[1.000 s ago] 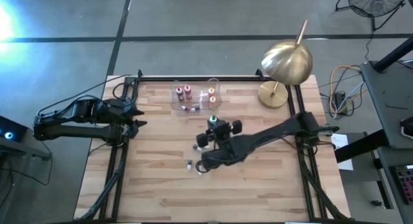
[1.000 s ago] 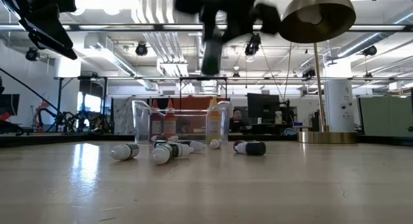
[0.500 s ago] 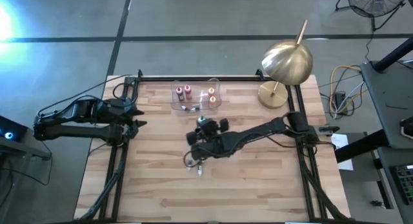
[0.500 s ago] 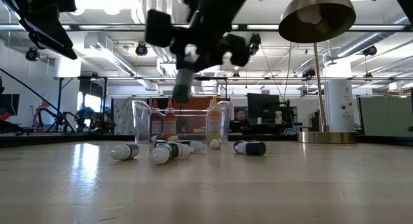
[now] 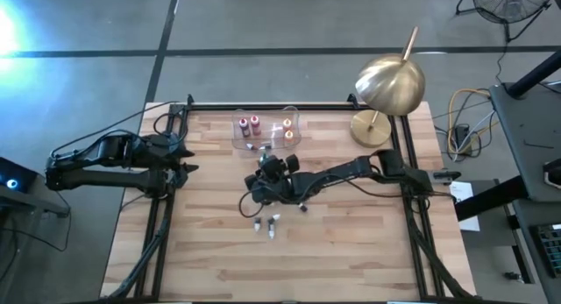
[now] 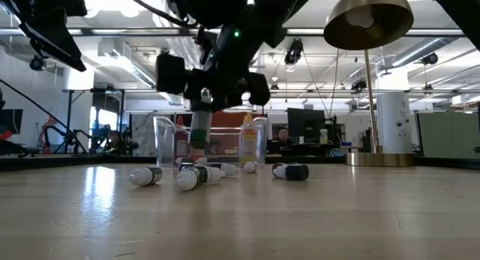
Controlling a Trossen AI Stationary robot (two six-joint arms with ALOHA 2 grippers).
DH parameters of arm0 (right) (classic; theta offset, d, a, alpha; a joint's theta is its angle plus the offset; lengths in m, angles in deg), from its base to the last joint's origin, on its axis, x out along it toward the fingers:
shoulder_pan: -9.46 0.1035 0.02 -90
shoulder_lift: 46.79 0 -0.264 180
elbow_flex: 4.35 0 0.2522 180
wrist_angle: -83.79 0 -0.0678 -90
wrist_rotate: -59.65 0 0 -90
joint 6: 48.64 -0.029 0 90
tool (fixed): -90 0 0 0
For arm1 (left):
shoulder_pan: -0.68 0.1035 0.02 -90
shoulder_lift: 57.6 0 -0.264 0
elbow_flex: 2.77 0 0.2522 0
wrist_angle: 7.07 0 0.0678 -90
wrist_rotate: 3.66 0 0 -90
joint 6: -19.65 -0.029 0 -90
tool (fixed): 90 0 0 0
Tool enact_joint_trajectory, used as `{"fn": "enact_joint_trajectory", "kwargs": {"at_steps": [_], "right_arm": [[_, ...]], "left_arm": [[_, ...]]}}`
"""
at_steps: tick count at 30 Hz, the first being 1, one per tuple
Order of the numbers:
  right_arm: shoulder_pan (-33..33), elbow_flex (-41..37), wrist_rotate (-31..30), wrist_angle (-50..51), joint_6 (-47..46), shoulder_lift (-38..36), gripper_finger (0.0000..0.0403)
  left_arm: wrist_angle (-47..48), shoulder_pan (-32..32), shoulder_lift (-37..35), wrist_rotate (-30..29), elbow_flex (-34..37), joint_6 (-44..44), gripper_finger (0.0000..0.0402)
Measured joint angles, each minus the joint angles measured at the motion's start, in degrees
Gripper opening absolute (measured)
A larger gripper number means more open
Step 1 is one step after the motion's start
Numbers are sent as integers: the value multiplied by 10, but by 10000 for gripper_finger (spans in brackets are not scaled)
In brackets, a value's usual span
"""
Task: Pick & Place food coloring
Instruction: Put the large green food coloring bottle into the transparent bin
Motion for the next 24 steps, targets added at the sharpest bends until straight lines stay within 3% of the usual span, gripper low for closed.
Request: {"fn": "enact_joint_trajectory", "kwargs": {"at_steps": [24], "right_arm": [[-8, 3, 13, -12, 3, 35, 196]], "left_arm": [[7, 0, 0, 0, 0, 0, 218]]}}
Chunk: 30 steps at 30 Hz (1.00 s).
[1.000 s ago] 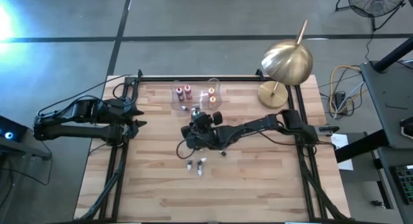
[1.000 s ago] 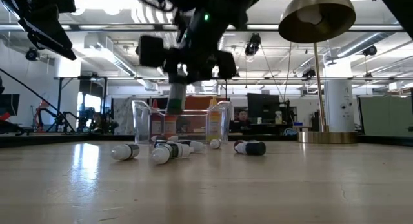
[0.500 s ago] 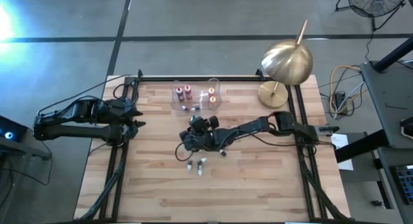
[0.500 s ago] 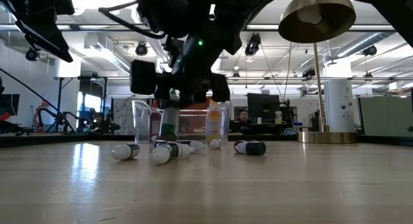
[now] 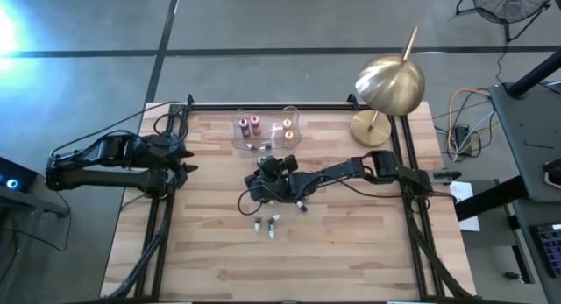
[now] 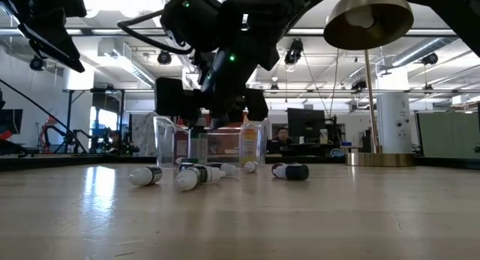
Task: Pick & Place food coloring
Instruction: Put the large green food coloring bottle into the transparent bin
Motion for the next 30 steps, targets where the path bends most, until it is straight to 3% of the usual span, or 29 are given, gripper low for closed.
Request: {"fn": "enact_joint_trajectory", "kwargs": {"at_steps": [13, 20, 27, 30], "right_arm": [[0, 16, 20, 30, 21, -13, 196], [-22, 40, 179, 223, -163, -42, 196], [-32, 78, 335, 276, -182, -76, 196], [-48, 111, 373, 288, -193, -75, 196]], "left_arm": [[0, 0, 0, 0, 0, 8, 218], [-1, 0, 0, 0, 0, 15, 218], [-1, 0, 0, 0, 0, 18, 218], [-1, 0, 0, 0, 0, 17, 218]]}}
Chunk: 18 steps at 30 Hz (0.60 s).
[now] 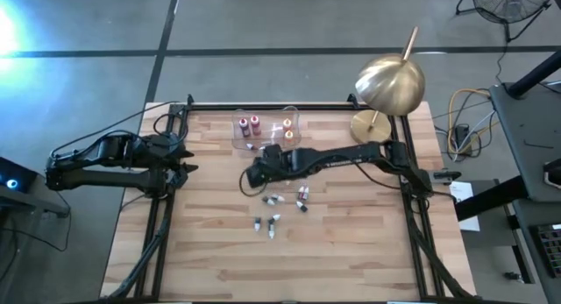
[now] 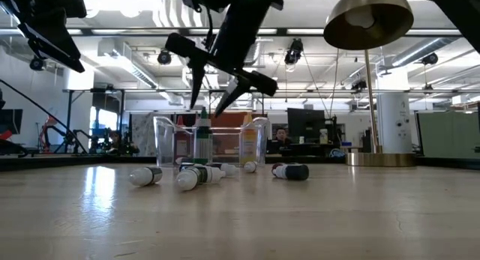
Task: Pick & Place food coloring
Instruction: Put the large green food coloring bottle into the transparent bin
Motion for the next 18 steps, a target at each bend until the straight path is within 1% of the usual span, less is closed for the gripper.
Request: {"fn": "enact_joint_trajectory", "kwargs": {"at_steps": [3, 5, 7, 10, 12, 18], "right_arm": [[-21, 26, 15, 8, -13, 0, 196], [-39, 48, 40, 34, -18, 0, 196], [-56, 62, 68, 47, -10, 0, 196], [-72, 70, 92, 67, 5, 0, 196], [-75, 70, 104, 79, 8, 0, 196], [-68, 59, 121, 72, 1, 12, 196]], "left_arm": [[0, 0, 0, 0, 0, 0, 218], [0, 0, 0, 0, 0, 0, 218], [-1, 0, 0, 0, 0, -1, 218], [-1, 0, 0, 0, 0, -1, 218], [-2, 0, 0, 0, 0, -1, 218], [-6, 0, 0, -1, 0, 0, 218]]}}
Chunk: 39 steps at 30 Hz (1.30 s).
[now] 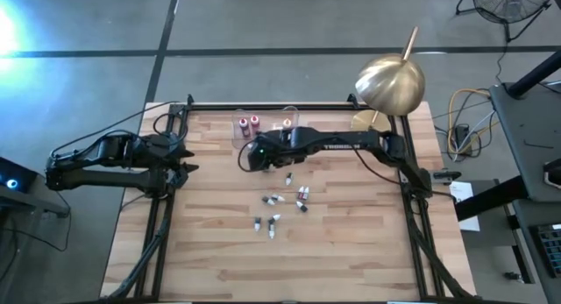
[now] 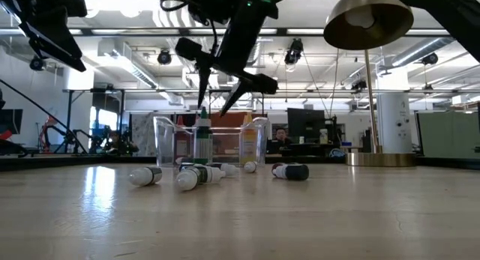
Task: Pick & Place food coloring
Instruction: Put the large green food coloring bottle into the transparent bin
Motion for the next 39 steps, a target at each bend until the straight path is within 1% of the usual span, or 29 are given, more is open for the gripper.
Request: {"fn": "enact_joint_trajectory", "kwargs": {"at_steps": [3, 7, 10, 16, 22, 39], "right_arm": [[4, 0, -2, -8, 5, 10, 196], [8, 10, -27, -16, 29, 28, 196], [6, 19, -33, -22, 47, 40, 196], [6, 28, -76, -26, 59, 45, 196], [0, 28, -64, -25, 75, 45, 193], [-3, 12, -66, -21, 88, 45, 133]], "left_arm": [[-8, 0, 0, -1, 0, 0, 218], [-28, 0, 0, -1, 0, -6, 218], [-33, 0, 0, -2, 0, -9, 218], [-33, 0, 0, -2, 0, -2, 218], [-32, 0, 0, -2, 0, -2, 218], [-32, 0, 0, -2, 0, -3, 218]]}}
